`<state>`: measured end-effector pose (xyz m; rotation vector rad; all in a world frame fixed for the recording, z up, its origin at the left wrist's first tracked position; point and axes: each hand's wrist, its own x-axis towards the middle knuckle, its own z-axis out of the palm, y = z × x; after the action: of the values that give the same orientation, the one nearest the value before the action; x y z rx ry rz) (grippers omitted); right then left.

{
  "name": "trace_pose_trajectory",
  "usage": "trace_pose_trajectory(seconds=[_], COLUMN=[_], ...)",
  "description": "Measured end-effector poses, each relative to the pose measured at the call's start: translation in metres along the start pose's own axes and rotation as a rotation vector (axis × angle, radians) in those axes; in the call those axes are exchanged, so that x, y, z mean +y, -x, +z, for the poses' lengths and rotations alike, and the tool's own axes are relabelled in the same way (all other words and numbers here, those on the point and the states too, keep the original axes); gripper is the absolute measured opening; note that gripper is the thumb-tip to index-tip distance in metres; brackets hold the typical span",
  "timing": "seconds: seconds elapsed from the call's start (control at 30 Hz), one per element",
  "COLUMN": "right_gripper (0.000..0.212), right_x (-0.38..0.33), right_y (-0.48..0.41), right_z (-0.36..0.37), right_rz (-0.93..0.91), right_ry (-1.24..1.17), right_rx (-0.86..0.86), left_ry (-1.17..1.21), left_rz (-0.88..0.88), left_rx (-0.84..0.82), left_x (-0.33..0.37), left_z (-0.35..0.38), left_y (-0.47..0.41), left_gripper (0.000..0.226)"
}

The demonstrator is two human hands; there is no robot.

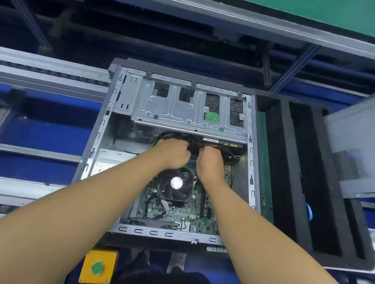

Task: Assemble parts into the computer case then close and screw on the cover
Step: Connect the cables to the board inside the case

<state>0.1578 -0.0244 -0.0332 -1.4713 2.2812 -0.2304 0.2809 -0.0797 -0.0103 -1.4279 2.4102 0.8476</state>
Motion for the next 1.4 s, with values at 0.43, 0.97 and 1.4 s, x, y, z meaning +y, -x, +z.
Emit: trace_pose_trajectory(seconds=[0.43,0.97,1.4], right_gripper=[0.026,0.03,0.019], right_x=[0.002,0.004,0.011], right_y=[0.001,0.002,-0.005], right_z=[0.01,0.006,0.009], right_rz=[-0.021,0.031,-0.015], right_ry=[0.033,0.003,0.027], right_rx=[0.02,-0.004,0.02], left_ry=[-0.06,0.086,0.036], left_rz=[0.047,-0.05,-0.105], left_rx=[-0.154,-0.246,-0.16], left_x=[0.001,0.011,0.005], left_z=[-0.001,-0.002,0.001], left_y=[-0.009,-0.006,-0.001], left_gripper=[0.009,0.052,0.055])
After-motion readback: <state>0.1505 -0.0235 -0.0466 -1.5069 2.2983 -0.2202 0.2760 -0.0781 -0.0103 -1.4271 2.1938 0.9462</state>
